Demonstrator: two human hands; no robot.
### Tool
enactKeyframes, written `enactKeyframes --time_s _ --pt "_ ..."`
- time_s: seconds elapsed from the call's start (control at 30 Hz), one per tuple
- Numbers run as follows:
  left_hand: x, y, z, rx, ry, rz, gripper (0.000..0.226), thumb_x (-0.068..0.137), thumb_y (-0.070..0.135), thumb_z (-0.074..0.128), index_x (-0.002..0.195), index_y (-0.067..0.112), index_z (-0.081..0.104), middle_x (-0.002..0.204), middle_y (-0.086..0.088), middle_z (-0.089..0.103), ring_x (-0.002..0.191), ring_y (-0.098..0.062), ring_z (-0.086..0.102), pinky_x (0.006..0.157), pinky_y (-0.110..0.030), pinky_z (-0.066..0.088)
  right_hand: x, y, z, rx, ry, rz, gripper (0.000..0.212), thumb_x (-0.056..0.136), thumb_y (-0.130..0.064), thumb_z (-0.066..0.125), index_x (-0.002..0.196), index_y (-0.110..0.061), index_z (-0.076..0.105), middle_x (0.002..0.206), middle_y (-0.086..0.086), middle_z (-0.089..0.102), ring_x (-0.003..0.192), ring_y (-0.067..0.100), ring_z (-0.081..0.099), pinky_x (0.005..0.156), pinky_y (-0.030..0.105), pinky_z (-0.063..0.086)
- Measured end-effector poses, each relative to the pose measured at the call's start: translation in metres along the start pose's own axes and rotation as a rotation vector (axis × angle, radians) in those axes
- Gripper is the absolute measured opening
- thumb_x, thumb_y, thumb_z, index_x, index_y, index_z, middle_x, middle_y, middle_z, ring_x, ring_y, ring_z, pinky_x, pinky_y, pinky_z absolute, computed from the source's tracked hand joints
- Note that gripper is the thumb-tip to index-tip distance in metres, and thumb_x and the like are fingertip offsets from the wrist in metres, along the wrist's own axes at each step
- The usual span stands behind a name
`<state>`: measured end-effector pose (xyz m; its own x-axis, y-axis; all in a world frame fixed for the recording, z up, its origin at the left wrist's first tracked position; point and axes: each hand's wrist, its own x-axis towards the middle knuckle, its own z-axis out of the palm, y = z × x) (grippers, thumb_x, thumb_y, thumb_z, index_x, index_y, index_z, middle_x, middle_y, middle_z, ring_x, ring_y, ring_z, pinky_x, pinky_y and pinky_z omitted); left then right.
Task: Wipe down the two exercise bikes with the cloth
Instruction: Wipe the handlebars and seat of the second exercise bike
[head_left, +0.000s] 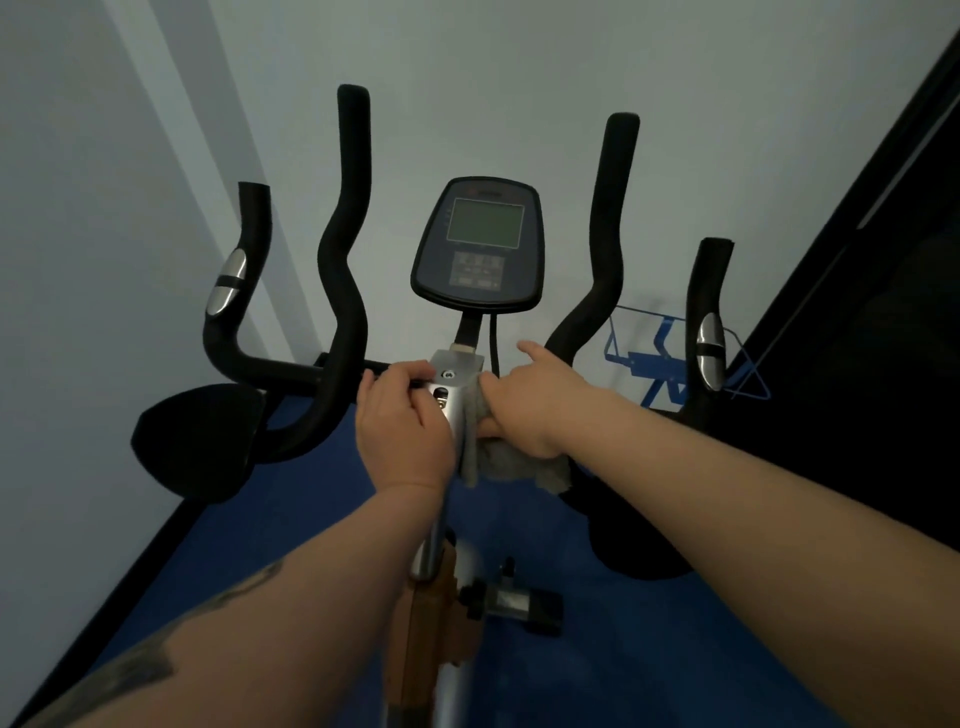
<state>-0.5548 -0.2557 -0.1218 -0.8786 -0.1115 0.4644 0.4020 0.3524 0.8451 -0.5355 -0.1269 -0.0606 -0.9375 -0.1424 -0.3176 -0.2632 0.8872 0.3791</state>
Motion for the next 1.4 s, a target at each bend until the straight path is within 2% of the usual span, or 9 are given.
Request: enactKeyframes --time_s 0.17,0.27,0.37,0.53,0.73,0.97,1.1,1.3,1.4 --pt "0.0 -0.004 0.002 -0.005 0.013 0.002 0.03 0.086 0.009 0.039 0.089 0.013 0.068 0.09 0.026 0.052 0.112 0.008 0.042 0.097 -0.06 0.045 -0.008 -0.013 0.019 0.229 0.343 0.205 0.033 0.103 -0.032 0.036 0.124 -0.015 0.055 0.088 0.0 0.066 0.094 0.02 0.061 0.119 0.037 -0.006" --pt "0.0 -0.007 0.003 0.013 -0.006 0.017 0.03 0.086 0.008 0.039 0.089 0.013 0.068 0.094 0.017 0.055 0.104 0.019 0.029 0.098 -0.06 0.044 -0.016 -0.015 0.017 0.34 0.437 0.238 0.025 0.1 -0.019 0.043 0.117 -0.019 0.061 0.081 0.0 0.064 0.093 0.018 0.061 0.122 0.034 0.008" --pt "0.001 -0.008 0.002 0.035 -0.036 -0.025 0.031 0.086 0.015 0.037 0.092 0.016 0.068 0.098 0.019 0.053 0.125 -0.002 0.04 0.1 -0.058 0.044 -0.036 -0.014 0.012 0.601 0.481 0.256 0.024 0.098 -0.019 0.048 0.116 -0.025 0.063 0.101 0.002 0.068 0.113 0.022 0.055 0.1 0.034 0.037" --pt "0.0 -0.007 0.0 0.072 -0.054 -0.043 0.029 0.09 0.002 0.045 0.094 0.018 0.068 0.099 0.019 0.051 0.131 -0.022 0.042 0.102 -0.06 0.041 -0.079 0.013 -0.007 1.315 0.632 0.438 0.015 0.095 -0.033 0.058 0.094 -0.021 0.067 0.086 -0.006 0.068 0.085 0.009 0.064 0.08 0.037 0.055" --pt "0.0 -0.004 0.0 0.076 -0.071 -0.116 0.03 0.09 -0.001 0.046 0.096 0.018 0.069 0.113 -0.001 0.067 0.138 -0.032 0.037 0.104 -0.058 0.039 -0.116 0.049 -0.013 1.262 0.767 0.699 0.03 0.094 -0.052 0.05 0.094 -0.025 0.064 0.087 -0.009 0.066 0.082 0.006 0.061 0.072 0.031 0.051" --pt "-0.002 0.001 -0.001 0.079 -0.09 -0.148 0.031 0.091 0.0 0.045 0.096 0.019 0.068 0.118 -0.007 0.066 0.14 -0.031 0.034 0.104 -0.055 0.039 -0.099 0.015 -0.013 0.931 0.474 0.819 0.035 0.097 -0.058 0.038 0.094 -0.025 0.051 0.078 -0.01 0.052 0.066 0.008 0.048 0.058 0.028 0.042" --pt "-0.001 -0.002 0.0 0.093 -0.078 -0.144 0.03 0.089 -0.001 0.045 0.095 0.018 0.069 0.116 -0.007 0.067 0.139 -0.031 0.035 0.1 -0.056 0.042 -0.047 -0.015 0.008 0.765 0.101 0.737 0.051 0.099 -0.046 0.043 0.139 -0.015 0.04 0.129 0.014 0.055 0.114 0.03 0.055 0.103 0.047 0.039" --pt "-0.001 -0.002 0.002 0.09 -0.083 -0.142 0.031 0.09 -0.001 0.045 0.097 0.018 0.069 0.117 -0.005 0.067 0.14 -0.031 0.034 0.105 -0.055 0.038 -0.004 0.001 0.002 1.27 0.158 0.961 0.064 0.1 -0.056 0.03 0.139 -0.005 0.027 0.126 0.014 0.059 0.114 0.029 0.056 0.095 0.038 0.038" --pt "-0.003 -0.002 0.001 0.098 -0.083 -0.146 0.031 0.09 0.0 0.045 0.098 0.018 0.069 0.118 -0.006 0.066 0.14 -0.031 0.034 0.106 -0.054 0.037 -0.025 -0.009 0.009 0.939 0.145 0.816 0.06 0.099 -0.049 0.038 0.138 -0.004 0.03 0.124 0.013 0.057 0.11 0.029 0.056 0.086 0.039 0.039"
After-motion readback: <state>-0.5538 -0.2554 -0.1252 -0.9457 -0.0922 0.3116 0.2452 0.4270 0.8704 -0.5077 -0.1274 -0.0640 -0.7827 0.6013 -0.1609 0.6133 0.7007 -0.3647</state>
